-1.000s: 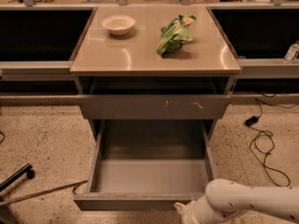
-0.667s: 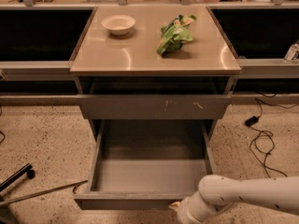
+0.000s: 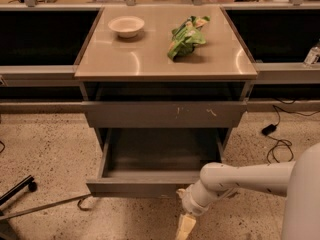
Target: Close middle drawer
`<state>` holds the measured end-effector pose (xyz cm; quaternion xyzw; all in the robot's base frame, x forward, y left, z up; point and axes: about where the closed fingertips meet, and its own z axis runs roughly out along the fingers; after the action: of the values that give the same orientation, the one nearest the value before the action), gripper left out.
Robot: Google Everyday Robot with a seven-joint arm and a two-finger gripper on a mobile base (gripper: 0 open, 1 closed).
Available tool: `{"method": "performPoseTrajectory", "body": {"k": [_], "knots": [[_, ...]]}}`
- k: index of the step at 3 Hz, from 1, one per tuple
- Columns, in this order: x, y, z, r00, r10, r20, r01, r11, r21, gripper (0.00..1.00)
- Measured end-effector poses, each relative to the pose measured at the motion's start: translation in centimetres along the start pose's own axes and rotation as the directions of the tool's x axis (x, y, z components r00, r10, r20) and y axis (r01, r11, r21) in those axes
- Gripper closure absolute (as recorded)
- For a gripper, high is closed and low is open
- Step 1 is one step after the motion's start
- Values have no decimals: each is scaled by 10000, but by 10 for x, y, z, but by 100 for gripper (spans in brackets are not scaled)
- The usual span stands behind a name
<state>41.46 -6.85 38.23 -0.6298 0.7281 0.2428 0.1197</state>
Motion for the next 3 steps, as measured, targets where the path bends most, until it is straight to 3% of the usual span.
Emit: {"method": "performPoseTrajectory", "body": {"k": [1,3], "knots": [[0,0,0,10000,0,0,0,10000,-1,0],[-23,-31,-9,9990,-408,-185,412,9989,207,0]]}}
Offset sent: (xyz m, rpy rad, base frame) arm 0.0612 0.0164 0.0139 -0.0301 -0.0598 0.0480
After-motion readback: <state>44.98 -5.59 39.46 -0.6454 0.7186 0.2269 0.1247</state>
